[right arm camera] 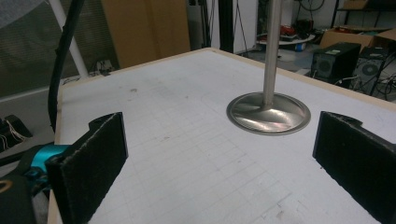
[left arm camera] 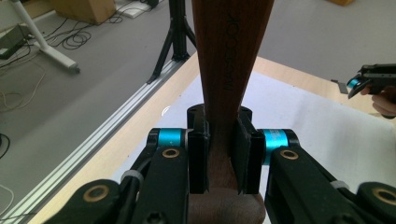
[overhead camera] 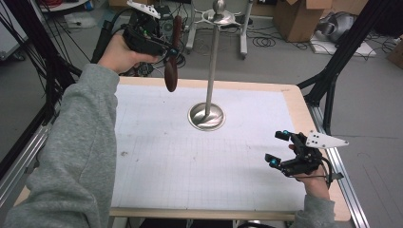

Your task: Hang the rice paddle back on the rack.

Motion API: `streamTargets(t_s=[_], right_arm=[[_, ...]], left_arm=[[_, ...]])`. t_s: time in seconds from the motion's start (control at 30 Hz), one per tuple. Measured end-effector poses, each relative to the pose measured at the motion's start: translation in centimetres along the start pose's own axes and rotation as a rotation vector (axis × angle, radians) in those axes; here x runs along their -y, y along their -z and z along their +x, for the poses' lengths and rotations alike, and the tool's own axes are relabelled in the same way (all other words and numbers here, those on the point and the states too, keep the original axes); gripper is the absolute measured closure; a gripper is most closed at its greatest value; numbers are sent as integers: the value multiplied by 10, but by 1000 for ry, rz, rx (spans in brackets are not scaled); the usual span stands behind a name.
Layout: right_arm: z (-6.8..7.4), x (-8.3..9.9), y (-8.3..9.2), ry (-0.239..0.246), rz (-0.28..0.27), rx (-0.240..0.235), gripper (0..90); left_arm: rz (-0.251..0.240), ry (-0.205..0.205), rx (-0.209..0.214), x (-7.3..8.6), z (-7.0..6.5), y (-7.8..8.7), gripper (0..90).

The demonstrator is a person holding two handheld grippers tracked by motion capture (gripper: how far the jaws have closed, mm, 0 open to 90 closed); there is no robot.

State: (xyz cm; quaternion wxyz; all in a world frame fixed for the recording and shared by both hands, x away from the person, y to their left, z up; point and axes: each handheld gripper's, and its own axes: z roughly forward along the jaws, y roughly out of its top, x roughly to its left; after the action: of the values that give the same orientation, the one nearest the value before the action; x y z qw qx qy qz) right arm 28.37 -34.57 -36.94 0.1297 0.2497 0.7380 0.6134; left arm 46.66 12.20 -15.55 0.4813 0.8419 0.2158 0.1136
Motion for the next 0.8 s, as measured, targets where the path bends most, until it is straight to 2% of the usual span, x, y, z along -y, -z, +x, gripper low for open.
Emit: streamTargets(t_s=[0.13,0.2,0.37,0.4,0.47,0.63,0.8], right_arm=[[0,0,0,4,3,2,19],[1,0,0,-1,0,0,19],[1,-1,-1,10,1,-7,19],[1,0,0,1,10,-8,19],[0,0,-1,4,10,-10,19],[1,0,-3,4,18,-15,19],[0,0,-3,4,13,-12,19]], left_arm=[[-10,-9,18,-5,-4,-1,776],[-28,3,28,-6,-3,-1,776],[-12,2,23,-7,-1,-2,776],[-18,10,24,-8,-2,-3,776],[-22,0,34,-9,-3,-4,776],[-17,13,24,-11,-3,-6,776],[-7,-3,16,-12,-5,-11,776]])
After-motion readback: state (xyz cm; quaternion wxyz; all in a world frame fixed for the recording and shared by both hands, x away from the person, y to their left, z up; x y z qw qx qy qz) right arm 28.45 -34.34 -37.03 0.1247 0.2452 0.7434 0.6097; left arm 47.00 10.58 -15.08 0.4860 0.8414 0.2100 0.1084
